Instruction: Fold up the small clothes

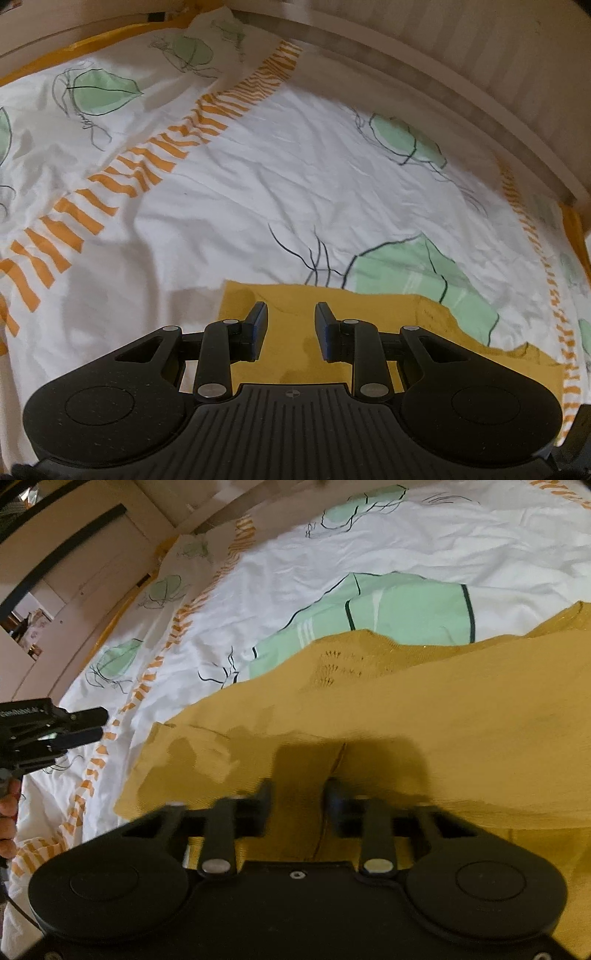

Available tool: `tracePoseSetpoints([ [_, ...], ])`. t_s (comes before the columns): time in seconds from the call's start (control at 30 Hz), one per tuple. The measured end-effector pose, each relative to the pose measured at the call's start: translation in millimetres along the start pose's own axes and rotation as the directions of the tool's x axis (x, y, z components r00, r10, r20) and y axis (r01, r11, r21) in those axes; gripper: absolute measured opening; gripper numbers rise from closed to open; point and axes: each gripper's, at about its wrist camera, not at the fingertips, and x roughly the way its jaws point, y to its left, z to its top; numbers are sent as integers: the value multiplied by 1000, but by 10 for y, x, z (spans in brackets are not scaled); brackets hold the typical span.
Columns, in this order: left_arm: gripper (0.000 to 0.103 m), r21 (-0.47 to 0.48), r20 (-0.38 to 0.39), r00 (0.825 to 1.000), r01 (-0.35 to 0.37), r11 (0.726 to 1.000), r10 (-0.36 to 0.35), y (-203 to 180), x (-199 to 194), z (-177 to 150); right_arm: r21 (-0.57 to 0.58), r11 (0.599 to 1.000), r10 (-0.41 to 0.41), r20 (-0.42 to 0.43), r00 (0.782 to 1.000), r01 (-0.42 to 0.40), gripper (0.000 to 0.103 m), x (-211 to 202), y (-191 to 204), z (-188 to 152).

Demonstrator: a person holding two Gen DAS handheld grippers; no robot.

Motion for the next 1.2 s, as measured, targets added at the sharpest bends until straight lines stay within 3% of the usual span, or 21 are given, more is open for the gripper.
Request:
tracePoseSetpoints([
  [0.03, 27, -7, 1, 1000, -3, 1000, 3, 19, 0, 7, -10, 1000, -8, -4, 1000, 8, 13, 9, 28, 0],
  [0.2, 27, -30, 0, 1000, -11, 999, 11, 94, 2, 36, -39, 999, 26, -1, 1000, -26, 13, -126, 218, 117],
  [0.37, 27, -50, 6, 1000, -11, 999, 11, 130, -6, 38, -78, 993, 98, 69, 993, -93, 12, -651, 380, 505],
  [0.47, 27, -40, 3, 1000, -9, 999, 9, 107, 0, 27, -106, 991, 91, 134, 987, -77, 12, -1078, 342, 780],
  [0.6, 27, -12, -4, 1000, 0, 1000, 0, 25, 29, 0, -100, 994, -16, 196, 981, 36, 12, -1554, 36, 1030],
  [0.73, 27, 29, -14, 1000, 7, 1000, -7, -78, 63, -42, -47, 986, -149, 198, 969, 161, 12, -1762, -383, 1073],
  [0.87, 27, 68, -26, 1000, 14, 998, -12, -170, 98, -97, 30, 969, -247, 159, 956, 246, 12, -1757, -815, 977],
  [1.2, 27, 164, -53, 998, 32, 986, -23, -375, 184, -221, 158, 929, -348, 72, 935, 334, 12, -1502, -1448, 692],
])
